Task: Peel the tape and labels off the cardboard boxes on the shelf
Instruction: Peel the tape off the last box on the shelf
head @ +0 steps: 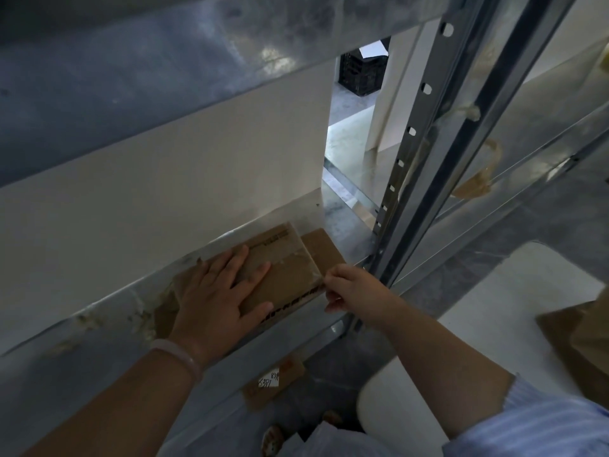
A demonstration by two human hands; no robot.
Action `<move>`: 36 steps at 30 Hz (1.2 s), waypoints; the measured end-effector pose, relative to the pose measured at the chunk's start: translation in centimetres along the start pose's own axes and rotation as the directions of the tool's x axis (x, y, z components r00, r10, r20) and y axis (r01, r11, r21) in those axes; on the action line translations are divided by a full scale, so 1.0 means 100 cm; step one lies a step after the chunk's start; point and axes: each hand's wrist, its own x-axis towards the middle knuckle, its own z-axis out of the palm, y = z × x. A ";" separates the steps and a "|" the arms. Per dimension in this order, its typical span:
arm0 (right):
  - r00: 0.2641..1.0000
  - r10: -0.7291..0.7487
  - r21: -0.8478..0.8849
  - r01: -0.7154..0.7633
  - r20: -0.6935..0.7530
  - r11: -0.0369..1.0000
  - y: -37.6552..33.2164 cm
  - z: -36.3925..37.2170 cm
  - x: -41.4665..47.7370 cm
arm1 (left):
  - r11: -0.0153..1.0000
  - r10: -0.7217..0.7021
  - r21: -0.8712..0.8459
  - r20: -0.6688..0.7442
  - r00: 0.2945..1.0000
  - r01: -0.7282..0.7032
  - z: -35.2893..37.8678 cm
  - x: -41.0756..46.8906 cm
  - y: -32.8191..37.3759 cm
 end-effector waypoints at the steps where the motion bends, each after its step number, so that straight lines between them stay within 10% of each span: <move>1: 1.000 0.024 0.157 -0.020 -0.018 0.987 0.002 -0.001 -0.001 | 1.000 0.001 -0.002 -0.002 1.000 -0.001 0.000 0.000 0.000; 3: 0.995 0.025 0.259 0.002 -0.101 0.966 0.006 -0.003 -0.003 | 1.000 0.001 0.003 -0.006 1.000 -0.001 0.000 0.000 0.000; 12: 0.901 -0.269 -0.355 0.142 -0.340 0.924 0.012 0.016 -0.011 | 1.000 0.004 -0.005 -0.020 1.000 -0.004 -0.001 -0.001 0.002; 22: 0.910 -0.406 -0.855 0.143 -0.084 0.498 -0.009 0.009 -0.010 | 1.000 0.001 -0.016 -0.022 1.000 -0.001 0.000 0.000 0.001; 36: 0.950 -0.208 -0.499 0.067 -0.233 0.864 -0.013 0.007 -0.013 | 1.000 -0.018 -0.022 -0.036 0.999 0.018 0.001 -0.001 0.002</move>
